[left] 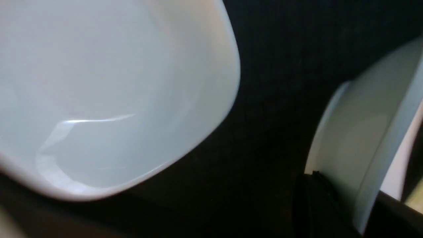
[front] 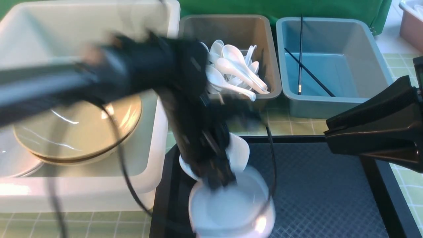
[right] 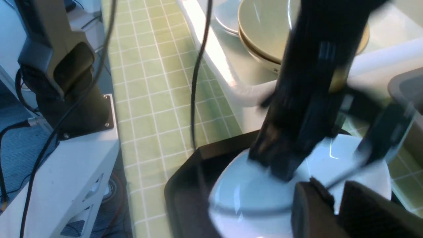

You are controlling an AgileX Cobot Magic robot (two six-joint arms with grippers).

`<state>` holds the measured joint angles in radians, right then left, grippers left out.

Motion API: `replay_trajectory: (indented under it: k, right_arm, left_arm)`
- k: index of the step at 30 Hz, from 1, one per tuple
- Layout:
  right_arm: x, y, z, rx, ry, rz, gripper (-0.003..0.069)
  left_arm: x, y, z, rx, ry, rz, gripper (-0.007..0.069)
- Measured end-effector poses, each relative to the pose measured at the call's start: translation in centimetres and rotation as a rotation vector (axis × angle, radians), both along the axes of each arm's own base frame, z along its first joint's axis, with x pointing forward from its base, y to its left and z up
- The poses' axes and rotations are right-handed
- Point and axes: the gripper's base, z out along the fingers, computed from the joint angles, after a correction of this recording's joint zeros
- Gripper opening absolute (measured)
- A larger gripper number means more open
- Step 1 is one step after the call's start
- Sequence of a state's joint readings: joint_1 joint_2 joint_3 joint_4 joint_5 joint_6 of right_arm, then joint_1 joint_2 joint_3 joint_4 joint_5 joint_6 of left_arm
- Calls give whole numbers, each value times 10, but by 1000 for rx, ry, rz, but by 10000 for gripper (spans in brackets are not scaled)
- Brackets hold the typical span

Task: On green table put chopsticks spoon bowls plates into blue grey white boxes.
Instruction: 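Grasp the small white bowl on the black tray by its rim with the left gripper, then place the white bowl into the white bin with the other dishes with the left gripper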

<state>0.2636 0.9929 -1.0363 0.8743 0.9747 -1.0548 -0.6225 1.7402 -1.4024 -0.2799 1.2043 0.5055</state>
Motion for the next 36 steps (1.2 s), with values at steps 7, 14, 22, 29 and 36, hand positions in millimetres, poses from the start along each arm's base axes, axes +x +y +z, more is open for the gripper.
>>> replay_trajectory:
  k: [7,14,22,29,36]
  right_arm:
    - [0,0,0,-5,-12,7,145]
    - [0,0,0,-5,-12,7,152]
    - [0,0,0,-5,-12,7,160]
    - [0,0,0,-6,-12,7,164]
    - [0,0,0,-7,-18,5,170]
  left_arm:
    - [10,117,94,-172,-214,365,15]
    - [-16,270,134,-131,-379,1014,15]
    - [-40,363,118,157,-338,1506,15]
    - [-13,384,80,199,-218,1551,15]
    - [9,391,50,144,-118,1536,15]
